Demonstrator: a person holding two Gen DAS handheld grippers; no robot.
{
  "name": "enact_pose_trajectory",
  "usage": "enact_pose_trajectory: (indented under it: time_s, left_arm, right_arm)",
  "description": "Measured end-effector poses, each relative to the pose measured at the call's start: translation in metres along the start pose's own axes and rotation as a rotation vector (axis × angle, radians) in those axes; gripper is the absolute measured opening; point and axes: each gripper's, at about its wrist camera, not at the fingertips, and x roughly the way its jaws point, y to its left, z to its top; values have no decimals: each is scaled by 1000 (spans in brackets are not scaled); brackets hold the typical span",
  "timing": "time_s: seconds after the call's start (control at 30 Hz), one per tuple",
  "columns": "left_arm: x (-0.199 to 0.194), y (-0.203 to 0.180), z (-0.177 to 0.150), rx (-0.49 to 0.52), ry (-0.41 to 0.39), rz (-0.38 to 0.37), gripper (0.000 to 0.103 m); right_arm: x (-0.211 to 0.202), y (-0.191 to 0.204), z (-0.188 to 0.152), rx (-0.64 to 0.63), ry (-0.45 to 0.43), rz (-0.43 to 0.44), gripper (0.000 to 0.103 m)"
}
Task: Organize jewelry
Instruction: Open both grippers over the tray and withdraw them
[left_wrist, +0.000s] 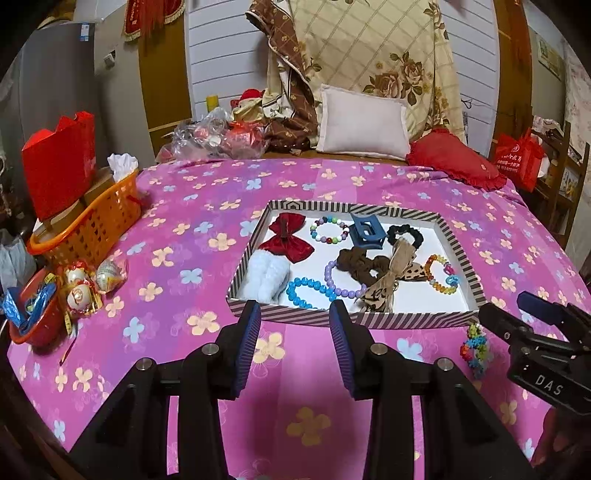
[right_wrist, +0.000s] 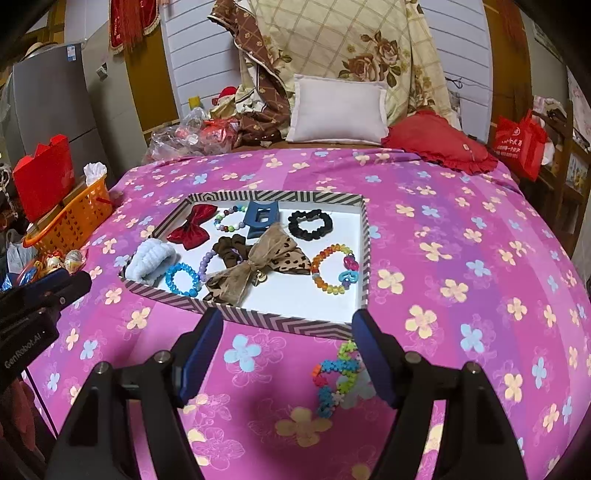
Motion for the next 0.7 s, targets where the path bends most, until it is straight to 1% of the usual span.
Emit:
enact_pose_trajectory:
  time_s: [0.17, 0.5, 0.57, 0.7]
  left_arm:
    - [-2, -4, 2, 3, -13, -1, 28]
    - [-7, -1, 5, -10, -91, 19, 28]
    - [-6, -1, 5, -3, -87, 28, 28]
    - [-3, 0, 2, 0, -67, 22, 28]
  right_arm:
    - [-1, -4, 0, 11, -3, 2, 75]
    - [1, -10, -1, 31, 1, 9, 76]
    - [1, -10, -2, 29, 2, 10, 76]
    - [1, -10, -2, 30, 1, 9, 76]
